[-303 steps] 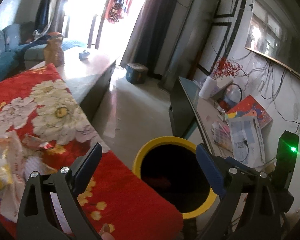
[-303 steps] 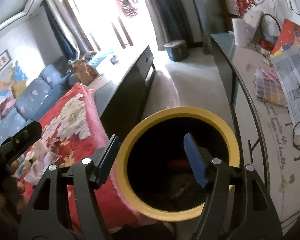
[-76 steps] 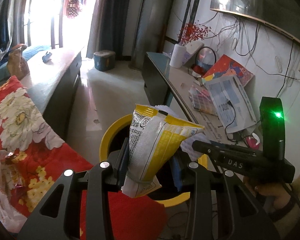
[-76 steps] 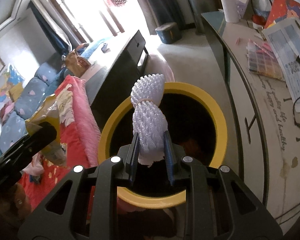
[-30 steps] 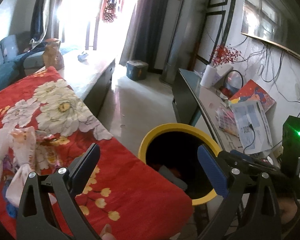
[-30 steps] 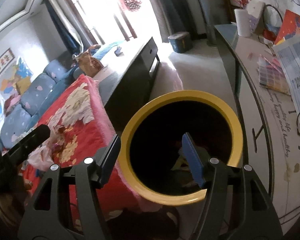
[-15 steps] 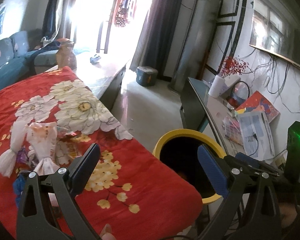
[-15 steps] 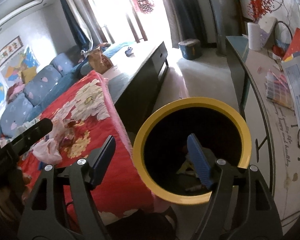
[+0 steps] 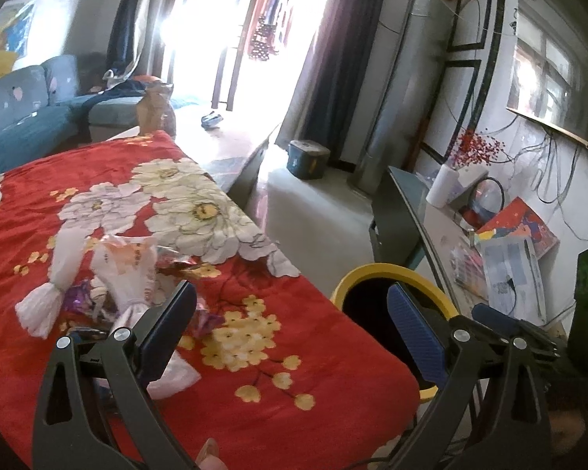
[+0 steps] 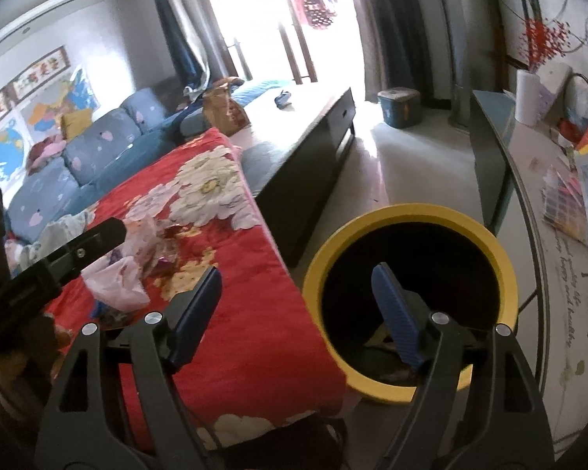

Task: Collect trash
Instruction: 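Move both tools back over the remaining trash on the bed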

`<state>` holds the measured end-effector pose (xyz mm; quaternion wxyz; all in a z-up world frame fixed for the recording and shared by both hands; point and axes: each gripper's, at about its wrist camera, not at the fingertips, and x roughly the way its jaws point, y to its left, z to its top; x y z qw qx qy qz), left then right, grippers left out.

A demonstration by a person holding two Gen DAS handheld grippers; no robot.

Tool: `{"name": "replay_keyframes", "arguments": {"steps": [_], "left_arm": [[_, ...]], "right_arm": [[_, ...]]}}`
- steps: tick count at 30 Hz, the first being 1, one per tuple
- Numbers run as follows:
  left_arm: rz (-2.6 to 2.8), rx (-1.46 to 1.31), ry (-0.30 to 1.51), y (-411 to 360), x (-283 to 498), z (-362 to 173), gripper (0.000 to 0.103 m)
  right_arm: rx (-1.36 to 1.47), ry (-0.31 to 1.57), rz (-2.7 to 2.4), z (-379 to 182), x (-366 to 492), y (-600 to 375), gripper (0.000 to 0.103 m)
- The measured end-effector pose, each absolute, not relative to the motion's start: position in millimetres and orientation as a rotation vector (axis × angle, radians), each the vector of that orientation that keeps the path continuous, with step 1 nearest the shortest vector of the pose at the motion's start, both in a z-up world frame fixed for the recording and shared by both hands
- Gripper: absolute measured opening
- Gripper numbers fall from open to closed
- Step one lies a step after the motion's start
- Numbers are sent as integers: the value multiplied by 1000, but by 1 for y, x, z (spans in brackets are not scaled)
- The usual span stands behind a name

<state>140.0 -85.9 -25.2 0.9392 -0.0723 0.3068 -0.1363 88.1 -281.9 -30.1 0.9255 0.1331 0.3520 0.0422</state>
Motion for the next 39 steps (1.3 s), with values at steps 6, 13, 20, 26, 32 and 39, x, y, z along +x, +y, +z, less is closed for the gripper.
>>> {"name": "replay_keyframes", "arguments": {"steps": [6,13,20,26,32,39], "left_arm": [[-230,-152,615,-68,138,-25,95],[-177,-161,597,-46,136,-22,95],[-136,-184,593,-25,135,-23,95],[-105,-206,592,-7,135,-24,95],[-67,-225,586,12,134,-25,95],[-10,-265,589,40,133,-28,95]], "right_arm": [[245,730,131,-28,91,-260,71],[212,739,177,-25,92,-240,71],[186,746,213,-23,94,-221,71],[161,751,243,-24,97,-204,71],[139,759,274,-24,101,-187,71],[121,768,318,-25,105,-166,71]]}}
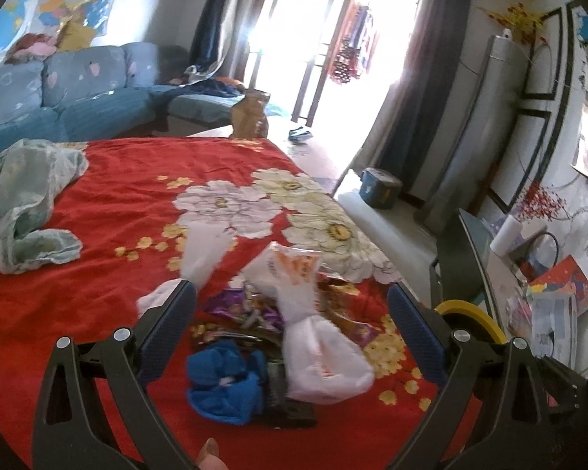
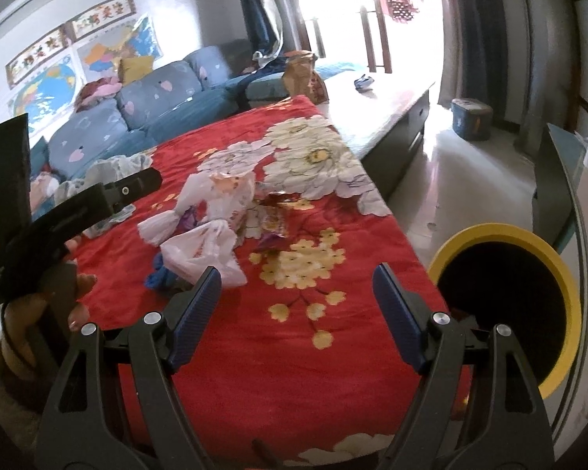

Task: Collect trash
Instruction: 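Move both tools back over the remaining trash on the bed, then grasp the white mesh sleeve with the left tool while the right tool grasps the white plastic bag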

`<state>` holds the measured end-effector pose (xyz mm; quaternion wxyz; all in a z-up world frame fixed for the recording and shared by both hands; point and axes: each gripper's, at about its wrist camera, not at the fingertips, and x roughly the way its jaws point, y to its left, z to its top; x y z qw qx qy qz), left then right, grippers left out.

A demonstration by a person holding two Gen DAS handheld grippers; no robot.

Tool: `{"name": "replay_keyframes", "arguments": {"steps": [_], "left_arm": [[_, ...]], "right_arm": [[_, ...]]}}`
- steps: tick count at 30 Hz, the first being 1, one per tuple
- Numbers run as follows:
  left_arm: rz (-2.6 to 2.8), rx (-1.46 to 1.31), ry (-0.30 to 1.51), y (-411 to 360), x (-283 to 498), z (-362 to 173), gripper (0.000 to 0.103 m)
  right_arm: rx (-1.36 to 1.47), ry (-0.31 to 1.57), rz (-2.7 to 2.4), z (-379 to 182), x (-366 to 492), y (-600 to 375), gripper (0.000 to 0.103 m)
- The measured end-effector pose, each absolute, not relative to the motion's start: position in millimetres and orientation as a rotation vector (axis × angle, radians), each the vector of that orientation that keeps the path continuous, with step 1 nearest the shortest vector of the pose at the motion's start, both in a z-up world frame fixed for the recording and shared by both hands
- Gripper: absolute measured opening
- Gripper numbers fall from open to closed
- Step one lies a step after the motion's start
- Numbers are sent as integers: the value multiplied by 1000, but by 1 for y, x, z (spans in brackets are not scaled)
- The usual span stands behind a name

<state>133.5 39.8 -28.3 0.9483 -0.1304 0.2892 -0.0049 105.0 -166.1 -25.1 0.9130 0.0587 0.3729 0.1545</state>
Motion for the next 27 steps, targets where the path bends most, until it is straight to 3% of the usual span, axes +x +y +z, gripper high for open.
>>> {"name": "replay_keyframes", "arguments": {"steps": [27], "left_arm": [[135,-388,699,124,144,-76,95]], "right_arm": [[72,836,472,-46,129,-93,73]]}}
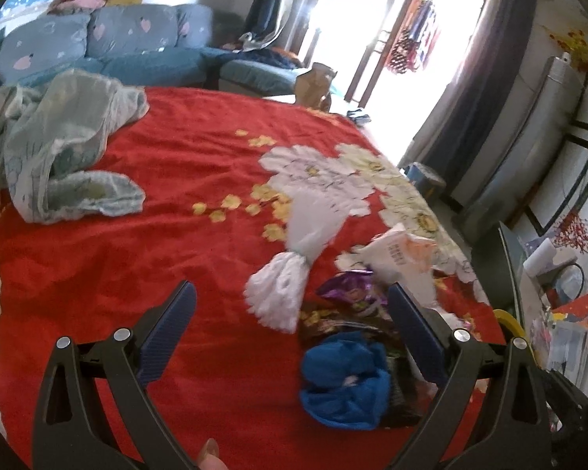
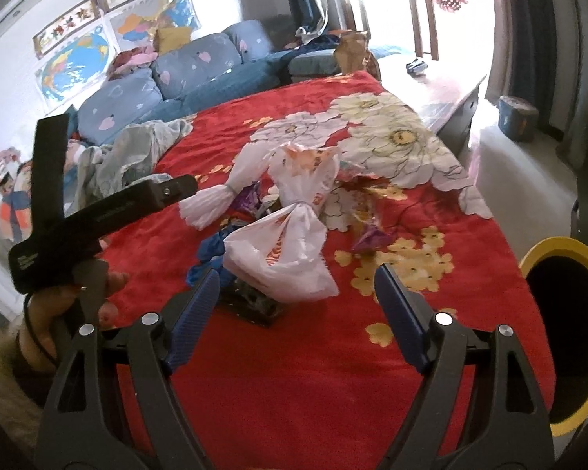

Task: Collect trash
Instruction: 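Grasp the white mesh sleeve with the left tool while the right tool grasps the white plastic bag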

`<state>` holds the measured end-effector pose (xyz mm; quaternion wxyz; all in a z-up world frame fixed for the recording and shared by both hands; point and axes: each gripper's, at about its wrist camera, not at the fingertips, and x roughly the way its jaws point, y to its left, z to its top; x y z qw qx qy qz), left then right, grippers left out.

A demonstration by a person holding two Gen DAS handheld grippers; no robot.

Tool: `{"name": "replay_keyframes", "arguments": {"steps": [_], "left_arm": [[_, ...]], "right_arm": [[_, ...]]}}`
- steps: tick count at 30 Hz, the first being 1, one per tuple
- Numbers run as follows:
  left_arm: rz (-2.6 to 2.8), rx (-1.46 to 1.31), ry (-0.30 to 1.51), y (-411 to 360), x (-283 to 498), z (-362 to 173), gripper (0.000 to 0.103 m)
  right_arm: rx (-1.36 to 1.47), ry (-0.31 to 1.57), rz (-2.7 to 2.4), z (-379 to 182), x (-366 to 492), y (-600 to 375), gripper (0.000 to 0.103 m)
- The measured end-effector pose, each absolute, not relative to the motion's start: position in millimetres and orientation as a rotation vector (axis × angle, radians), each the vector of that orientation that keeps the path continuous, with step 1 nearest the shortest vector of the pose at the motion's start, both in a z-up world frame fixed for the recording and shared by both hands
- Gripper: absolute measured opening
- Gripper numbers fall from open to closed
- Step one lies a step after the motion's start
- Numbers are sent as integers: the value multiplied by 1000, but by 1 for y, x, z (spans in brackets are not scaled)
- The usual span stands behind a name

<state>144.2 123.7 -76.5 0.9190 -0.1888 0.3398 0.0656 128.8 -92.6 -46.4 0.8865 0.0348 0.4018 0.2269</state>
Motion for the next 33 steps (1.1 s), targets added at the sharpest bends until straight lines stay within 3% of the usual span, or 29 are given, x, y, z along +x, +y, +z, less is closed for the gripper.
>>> {"name": "replay_keyframes", "arguments": {"steps": [8,18,19,26,30,33], "left_arm": [[139,-494,743,146,154,-103,94],[110,-544,751,149,163,-115,72],[107,-545,751,149,164,-115,70],[75,-544,759,146,165,-119,27],[53,-530,745,141,164,-116,20],[44,-516,735,138,161,-114,19]], "right_arm": [[84,873,493,-58,141,-81,73],[103,894,491,-71,150,-76,73],[106,895,494,-72,150,-77,70],[111,891,522,-74,150,-76,45],[101,882,532,-73,146,-77,34],[97,877,536,-73,144,-79,32]]}}
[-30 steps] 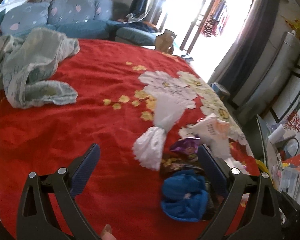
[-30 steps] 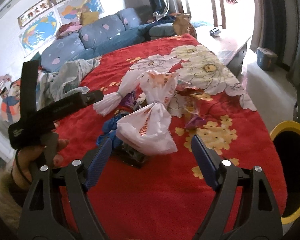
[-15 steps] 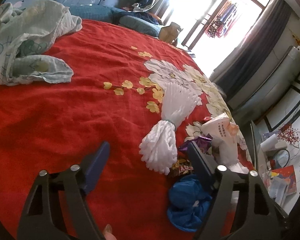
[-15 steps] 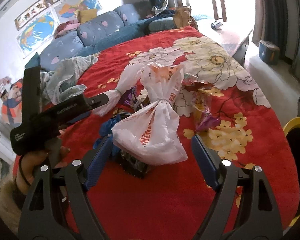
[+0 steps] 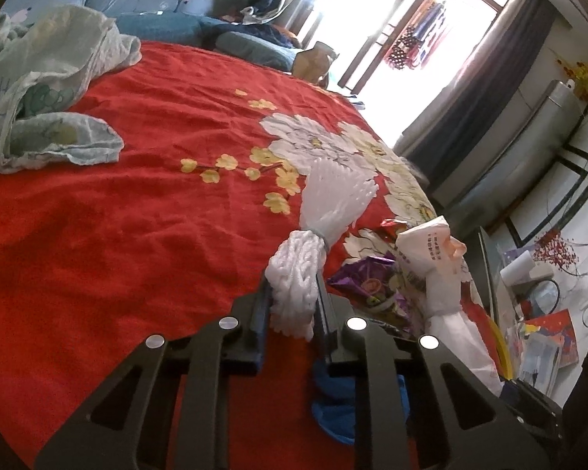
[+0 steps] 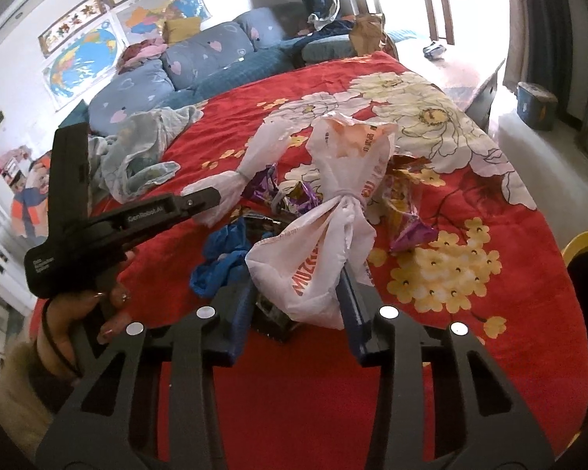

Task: Collect trash
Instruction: 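Grasp the white mesh sleeve with the left tool while the right tool grasps the white plastic bag, then carry the mesh sleeve and white bag over the yellow-rimmed bin with both tools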

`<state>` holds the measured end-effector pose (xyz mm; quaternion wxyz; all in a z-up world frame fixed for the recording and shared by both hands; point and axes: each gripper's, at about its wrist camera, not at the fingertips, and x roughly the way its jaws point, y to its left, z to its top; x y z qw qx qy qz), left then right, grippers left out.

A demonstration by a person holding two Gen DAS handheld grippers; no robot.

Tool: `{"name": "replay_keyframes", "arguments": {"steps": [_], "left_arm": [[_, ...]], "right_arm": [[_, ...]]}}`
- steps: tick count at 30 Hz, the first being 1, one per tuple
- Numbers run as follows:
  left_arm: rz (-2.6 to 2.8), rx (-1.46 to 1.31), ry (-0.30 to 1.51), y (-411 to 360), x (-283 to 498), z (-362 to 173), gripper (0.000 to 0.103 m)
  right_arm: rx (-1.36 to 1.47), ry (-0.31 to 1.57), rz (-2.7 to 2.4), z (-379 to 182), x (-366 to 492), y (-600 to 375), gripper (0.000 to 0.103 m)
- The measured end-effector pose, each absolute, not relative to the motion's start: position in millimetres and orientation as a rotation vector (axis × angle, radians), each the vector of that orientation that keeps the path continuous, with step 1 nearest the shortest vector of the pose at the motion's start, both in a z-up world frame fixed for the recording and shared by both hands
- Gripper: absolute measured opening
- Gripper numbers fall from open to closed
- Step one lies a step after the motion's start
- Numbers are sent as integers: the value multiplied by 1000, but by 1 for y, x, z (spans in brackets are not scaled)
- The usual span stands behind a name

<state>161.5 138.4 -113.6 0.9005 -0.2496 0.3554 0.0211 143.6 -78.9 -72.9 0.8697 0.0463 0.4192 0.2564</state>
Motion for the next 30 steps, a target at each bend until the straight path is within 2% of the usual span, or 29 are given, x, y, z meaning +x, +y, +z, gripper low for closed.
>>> {"name": "replay_keyframes", "arguments": {"steps": [8,30], "left_arm": [[40,-470,691,132,152,-98,18],[-2,-409,601,115,130,-54,18]], "right_arm": [[102,846,558,-65,135,-86,25],[95,755,607,-38,118,-102,24]]}}
